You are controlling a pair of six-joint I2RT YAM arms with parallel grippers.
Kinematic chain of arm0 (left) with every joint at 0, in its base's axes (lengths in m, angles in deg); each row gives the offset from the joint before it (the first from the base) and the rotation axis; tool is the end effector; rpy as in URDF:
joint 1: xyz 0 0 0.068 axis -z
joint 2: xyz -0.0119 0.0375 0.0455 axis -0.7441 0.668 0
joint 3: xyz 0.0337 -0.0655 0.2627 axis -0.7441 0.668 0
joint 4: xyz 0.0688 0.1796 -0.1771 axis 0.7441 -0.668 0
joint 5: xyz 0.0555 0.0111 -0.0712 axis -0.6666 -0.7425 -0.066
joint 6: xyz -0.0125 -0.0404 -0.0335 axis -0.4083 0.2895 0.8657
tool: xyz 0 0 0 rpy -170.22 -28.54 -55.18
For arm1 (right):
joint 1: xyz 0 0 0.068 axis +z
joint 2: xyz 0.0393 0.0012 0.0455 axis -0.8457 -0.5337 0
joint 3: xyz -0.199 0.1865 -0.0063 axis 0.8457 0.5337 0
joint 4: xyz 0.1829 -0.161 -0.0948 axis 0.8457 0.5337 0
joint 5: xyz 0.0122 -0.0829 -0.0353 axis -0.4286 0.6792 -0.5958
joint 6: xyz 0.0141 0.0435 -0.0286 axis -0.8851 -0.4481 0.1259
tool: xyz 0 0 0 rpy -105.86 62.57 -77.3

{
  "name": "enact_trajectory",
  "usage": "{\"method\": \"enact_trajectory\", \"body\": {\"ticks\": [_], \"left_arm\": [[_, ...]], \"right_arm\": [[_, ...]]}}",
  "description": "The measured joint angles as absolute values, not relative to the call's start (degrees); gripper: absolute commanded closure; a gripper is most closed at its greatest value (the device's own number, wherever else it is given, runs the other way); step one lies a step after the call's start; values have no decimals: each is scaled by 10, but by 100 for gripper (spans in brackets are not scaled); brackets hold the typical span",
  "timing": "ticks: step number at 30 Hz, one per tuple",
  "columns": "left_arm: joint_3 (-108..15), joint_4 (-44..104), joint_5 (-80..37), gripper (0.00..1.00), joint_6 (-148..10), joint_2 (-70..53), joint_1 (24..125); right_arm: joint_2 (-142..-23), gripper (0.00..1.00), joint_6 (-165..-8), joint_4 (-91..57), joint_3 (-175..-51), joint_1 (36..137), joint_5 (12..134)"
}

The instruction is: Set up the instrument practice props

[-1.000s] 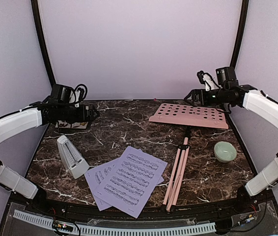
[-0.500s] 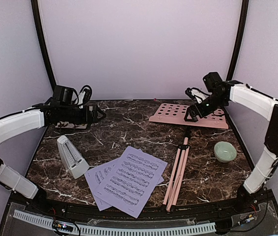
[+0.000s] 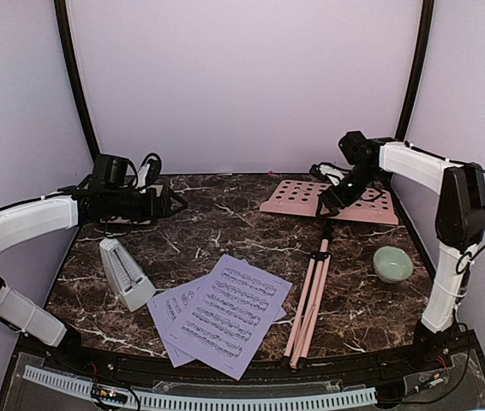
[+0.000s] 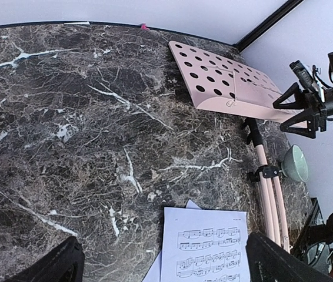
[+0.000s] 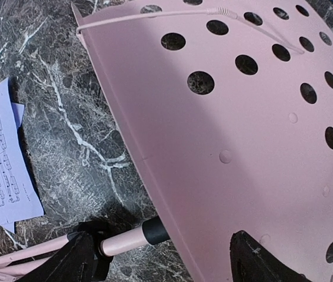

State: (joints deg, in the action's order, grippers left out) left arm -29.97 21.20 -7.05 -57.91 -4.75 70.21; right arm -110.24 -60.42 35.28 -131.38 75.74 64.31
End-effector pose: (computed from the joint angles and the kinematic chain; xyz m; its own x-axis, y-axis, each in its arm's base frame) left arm 0.2846 -0.1306 0.2759 -0.6818 -0.1010 -0.7246 0.4301 0.7459 -0.5086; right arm 0.3761 0.1329 0.2593 -0.6987 -0.5582 -0.4475 -0.6669 0.7346 0.1250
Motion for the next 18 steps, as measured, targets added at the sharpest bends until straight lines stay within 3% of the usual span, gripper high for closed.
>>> {"method": "enact_trajectory", "body": {"ticks": [18], "left_arm": [[-298,225,-67,1,-572,-48,702]], "right_arm": [[-1178,64,-570,382,-1364,748,594]]}}
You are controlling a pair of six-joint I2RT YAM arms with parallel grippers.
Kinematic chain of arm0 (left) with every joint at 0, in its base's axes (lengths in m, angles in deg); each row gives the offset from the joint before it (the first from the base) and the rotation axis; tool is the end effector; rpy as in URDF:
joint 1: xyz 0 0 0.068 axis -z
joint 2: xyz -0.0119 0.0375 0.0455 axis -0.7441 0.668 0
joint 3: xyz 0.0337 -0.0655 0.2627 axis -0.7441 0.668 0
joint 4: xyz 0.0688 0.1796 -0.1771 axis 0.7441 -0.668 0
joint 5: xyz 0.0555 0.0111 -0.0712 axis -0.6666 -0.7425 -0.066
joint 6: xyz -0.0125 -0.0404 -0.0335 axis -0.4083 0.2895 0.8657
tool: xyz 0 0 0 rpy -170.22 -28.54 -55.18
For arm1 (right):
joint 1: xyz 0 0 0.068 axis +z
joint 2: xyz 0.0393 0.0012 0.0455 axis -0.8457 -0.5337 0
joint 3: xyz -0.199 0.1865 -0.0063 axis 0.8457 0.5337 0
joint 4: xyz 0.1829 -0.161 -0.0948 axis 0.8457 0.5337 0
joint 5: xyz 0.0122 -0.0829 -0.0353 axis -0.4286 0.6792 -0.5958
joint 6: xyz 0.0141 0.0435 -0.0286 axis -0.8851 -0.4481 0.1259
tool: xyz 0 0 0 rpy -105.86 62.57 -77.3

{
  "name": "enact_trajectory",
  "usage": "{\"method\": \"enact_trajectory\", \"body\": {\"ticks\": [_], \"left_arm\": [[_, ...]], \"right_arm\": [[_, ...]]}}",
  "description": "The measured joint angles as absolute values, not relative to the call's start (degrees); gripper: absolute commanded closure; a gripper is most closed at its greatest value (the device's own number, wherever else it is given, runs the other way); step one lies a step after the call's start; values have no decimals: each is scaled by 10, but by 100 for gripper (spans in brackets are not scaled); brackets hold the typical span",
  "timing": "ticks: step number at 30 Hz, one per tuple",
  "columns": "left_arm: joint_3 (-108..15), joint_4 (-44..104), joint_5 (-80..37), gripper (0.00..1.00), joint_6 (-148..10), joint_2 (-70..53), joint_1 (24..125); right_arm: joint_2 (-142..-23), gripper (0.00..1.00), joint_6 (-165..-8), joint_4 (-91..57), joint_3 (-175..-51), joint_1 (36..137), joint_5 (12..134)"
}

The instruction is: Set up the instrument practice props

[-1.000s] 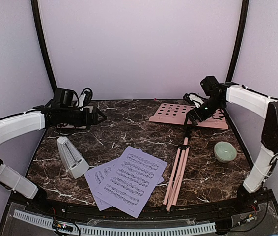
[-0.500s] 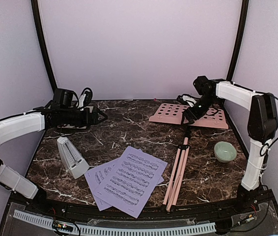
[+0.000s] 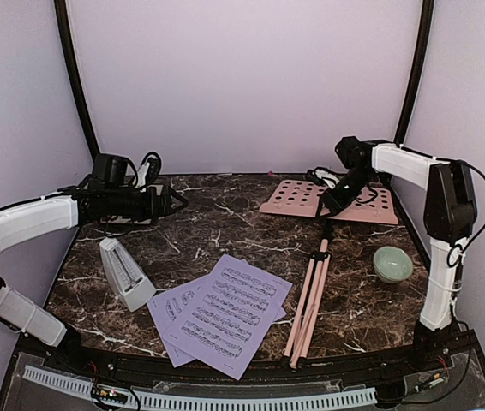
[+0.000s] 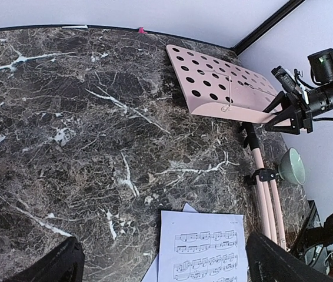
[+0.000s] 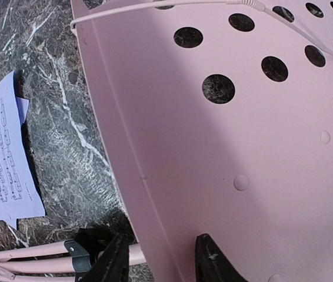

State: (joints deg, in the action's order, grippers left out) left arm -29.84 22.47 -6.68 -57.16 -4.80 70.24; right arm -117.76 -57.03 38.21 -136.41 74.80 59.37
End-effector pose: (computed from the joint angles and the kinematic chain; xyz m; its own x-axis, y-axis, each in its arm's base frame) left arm 0.2851 -0.1312 0.2775 -0.6750 -0.1143 -0.7289 0.4350 0.7363 -0.5183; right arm 0.3981 0.1358 0.2325 -0.6998 -0.5882 -0.4054 -0.6980 0.6837 0.2128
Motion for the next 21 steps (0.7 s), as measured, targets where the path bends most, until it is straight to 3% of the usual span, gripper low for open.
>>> {"method": "enact_trajectory", "body": {"ticks": [6,19,21], "left_arm": [[-298,233,-67,1,-571,-48,702],[-298,235,-67,1,-570,-48,702],[-298,235,-67,1,-569,-48,702]], "right_arm": [[-1189,80,-566,383,-1374,737,576],[-1193,94,-545,399,-1380,734,564],[-1189,100,-543,397,-1376,734,564]]}}
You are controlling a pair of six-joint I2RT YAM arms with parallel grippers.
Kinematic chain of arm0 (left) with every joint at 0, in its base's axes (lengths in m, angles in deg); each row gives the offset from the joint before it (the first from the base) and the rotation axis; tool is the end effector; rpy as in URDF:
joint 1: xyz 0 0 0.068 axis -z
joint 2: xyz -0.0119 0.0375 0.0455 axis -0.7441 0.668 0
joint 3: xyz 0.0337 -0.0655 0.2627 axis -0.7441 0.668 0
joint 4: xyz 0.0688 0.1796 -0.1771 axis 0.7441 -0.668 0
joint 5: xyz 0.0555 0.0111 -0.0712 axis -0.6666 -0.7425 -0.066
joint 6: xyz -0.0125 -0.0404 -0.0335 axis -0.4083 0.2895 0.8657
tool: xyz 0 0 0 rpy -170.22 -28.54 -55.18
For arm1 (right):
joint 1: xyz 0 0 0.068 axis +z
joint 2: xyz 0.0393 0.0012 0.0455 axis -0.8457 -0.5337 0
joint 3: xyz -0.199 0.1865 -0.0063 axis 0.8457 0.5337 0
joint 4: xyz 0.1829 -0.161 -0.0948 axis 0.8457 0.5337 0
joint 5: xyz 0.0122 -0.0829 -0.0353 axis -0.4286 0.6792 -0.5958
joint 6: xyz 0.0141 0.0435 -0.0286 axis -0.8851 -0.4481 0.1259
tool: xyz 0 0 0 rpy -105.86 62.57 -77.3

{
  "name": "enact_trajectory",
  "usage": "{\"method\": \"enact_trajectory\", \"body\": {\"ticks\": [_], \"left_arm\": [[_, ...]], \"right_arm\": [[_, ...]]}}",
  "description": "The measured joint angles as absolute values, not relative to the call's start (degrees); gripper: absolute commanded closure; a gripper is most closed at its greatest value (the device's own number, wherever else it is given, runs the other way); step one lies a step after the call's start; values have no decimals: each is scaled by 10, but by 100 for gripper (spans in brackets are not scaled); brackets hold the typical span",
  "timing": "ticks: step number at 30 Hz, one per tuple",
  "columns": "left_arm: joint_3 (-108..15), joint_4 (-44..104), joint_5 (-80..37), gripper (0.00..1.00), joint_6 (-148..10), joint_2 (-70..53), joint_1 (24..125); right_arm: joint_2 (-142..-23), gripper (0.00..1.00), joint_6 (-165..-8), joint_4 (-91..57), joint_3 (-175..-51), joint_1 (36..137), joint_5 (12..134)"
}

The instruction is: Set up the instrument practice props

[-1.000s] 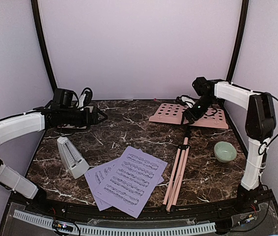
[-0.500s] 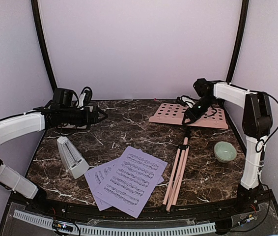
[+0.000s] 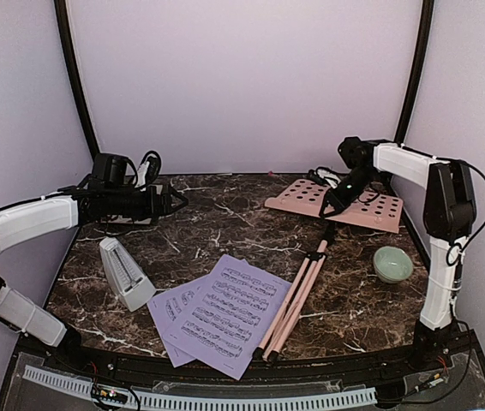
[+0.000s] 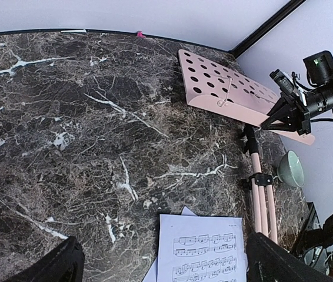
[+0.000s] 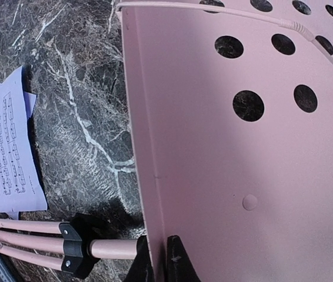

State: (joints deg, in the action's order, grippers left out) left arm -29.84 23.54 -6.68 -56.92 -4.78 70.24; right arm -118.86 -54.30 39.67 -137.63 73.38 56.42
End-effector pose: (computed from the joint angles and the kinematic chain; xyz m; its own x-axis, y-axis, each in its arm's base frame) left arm 0.2861 -0.1316 0.2792 -0.6644 -0.1225 -0.7373 0.4410 0.7322 -0.5190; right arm 0.4027 0.1280 0.2308 -0.6871 -0.5962 -0.4153 -0.7158 0.6534 0.2463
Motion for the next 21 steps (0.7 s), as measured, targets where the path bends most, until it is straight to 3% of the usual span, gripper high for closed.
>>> {"method": "enact_trajectory", "body": {"ticks": [13,21], "left_arm": [[-294,257,-62,1,-555,-48,702],[-293,259,-65,1,-556,-63,717]], "right_arm": [[-1116,100,-566,407,-1338,756,629],[-1038,100,-591,461,-1408,830,731]]}}
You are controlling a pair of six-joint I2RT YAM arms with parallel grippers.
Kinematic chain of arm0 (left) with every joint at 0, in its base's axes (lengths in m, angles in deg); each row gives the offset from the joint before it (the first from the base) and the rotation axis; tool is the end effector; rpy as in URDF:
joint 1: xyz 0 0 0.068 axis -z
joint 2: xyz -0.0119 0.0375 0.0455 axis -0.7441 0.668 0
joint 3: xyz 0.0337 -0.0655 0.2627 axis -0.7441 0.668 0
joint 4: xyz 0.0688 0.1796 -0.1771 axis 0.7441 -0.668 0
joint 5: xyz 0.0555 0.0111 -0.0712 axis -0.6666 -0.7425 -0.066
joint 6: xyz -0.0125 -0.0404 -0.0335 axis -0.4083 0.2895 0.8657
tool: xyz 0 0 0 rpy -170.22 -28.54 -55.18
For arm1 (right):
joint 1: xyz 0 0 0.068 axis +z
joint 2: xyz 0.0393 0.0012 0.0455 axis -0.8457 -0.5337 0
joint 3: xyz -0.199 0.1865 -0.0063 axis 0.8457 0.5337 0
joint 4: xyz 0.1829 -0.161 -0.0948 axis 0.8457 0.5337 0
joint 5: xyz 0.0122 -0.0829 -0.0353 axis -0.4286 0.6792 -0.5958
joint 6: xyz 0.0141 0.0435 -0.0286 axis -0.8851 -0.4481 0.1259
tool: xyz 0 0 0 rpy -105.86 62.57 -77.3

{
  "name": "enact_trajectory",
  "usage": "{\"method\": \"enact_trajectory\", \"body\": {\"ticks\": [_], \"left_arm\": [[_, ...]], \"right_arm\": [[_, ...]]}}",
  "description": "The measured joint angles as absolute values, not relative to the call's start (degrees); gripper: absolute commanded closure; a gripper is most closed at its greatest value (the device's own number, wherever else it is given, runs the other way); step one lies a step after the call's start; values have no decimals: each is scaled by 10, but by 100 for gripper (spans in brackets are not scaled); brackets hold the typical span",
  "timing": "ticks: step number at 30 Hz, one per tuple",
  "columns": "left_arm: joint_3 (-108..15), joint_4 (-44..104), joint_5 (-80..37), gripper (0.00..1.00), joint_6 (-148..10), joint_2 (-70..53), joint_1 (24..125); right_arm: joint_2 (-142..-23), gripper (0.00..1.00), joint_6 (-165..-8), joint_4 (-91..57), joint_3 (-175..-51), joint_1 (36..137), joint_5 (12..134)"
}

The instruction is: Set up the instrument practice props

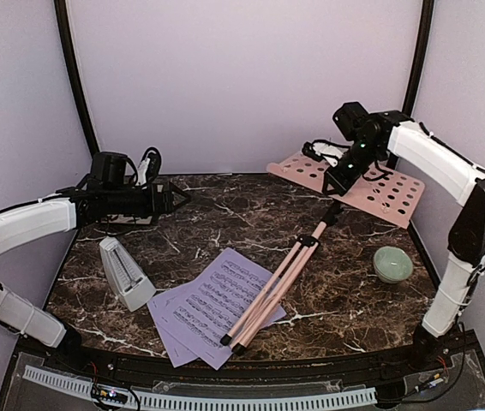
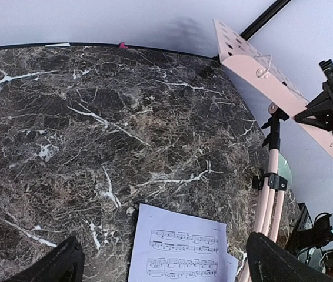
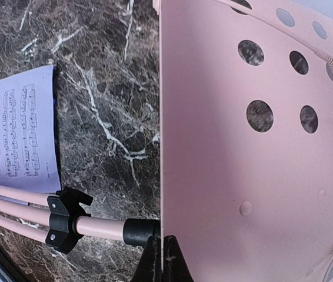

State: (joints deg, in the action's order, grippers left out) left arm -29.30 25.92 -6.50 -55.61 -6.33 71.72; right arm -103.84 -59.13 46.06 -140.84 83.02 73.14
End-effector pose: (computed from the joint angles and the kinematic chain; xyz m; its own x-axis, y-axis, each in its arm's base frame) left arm 0.2793 -0.1376 0.2878 -0.6382 -0.1384 -0.7573 0.4749 0.7034 -0.5288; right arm 0.3335 0.1628 0.3393 -0.5833 -0.6589 -0.4750 -0.7303 0.6814 -0.0483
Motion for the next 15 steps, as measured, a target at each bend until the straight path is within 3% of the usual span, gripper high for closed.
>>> {"method": "enact_trajectory", "body": {"ticks": [15], "left_arm": [[-265,296,-71,5,-607,-160,789]], "right_arm": [[-983,100,-575,495,-1599,1059,987]]}}
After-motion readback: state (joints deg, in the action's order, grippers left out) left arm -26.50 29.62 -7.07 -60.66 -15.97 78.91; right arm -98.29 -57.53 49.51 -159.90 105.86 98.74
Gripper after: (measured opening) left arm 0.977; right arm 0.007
